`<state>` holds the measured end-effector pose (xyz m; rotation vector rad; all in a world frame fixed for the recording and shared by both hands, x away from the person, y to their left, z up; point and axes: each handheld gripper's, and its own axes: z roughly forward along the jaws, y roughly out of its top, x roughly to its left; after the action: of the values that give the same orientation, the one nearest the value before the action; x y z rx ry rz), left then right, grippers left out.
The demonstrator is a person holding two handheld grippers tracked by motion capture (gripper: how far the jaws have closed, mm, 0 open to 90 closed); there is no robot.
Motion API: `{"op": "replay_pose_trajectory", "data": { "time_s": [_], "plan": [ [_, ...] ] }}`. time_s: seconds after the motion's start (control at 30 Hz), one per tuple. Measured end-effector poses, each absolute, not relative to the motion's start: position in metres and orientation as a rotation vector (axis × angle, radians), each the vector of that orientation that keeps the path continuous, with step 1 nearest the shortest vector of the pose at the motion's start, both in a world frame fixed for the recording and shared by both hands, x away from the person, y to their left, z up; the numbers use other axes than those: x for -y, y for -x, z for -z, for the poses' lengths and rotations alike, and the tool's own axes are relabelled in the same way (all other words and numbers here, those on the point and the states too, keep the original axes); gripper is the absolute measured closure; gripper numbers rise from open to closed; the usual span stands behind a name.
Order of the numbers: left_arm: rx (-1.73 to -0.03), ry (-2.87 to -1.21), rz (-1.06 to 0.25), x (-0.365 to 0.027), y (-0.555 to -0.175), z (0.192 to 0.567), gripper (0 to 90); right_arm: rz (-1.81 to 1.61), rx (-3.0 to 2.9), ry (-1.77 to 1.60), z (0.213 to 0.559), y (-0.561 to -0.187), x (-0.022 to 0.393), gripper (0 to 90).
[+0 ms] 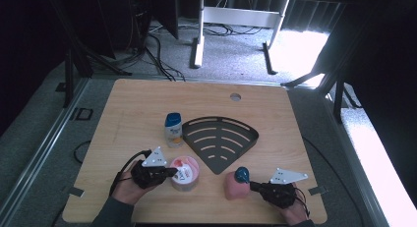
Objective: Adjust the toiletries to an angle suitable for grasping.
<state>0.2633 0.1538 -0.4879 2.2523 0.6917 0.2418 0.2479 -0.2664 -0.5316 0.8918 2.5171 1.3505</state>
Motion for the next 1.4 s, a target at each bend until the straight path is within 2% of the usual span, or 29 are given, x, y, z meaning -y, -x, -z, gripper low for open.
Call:
{"op": "replay_pose_trajectory", "data": {
  "time_s": [0.67, 1.4],
  "plan": [
    [-0.665, -2.267, -0.207, -0.171, -0.259, 0.488, 90.0, -1.367, -2.548, -0.815, 0.532, -0.249, 0.245, 90.0],
    [-0.689, -2.288, -0.232, -0.194, -0.255, 0.486, 89.9, -1.39, -2.629, -0.685, 0.536, -0.242, 0.21, 90.0]
  ]
}}
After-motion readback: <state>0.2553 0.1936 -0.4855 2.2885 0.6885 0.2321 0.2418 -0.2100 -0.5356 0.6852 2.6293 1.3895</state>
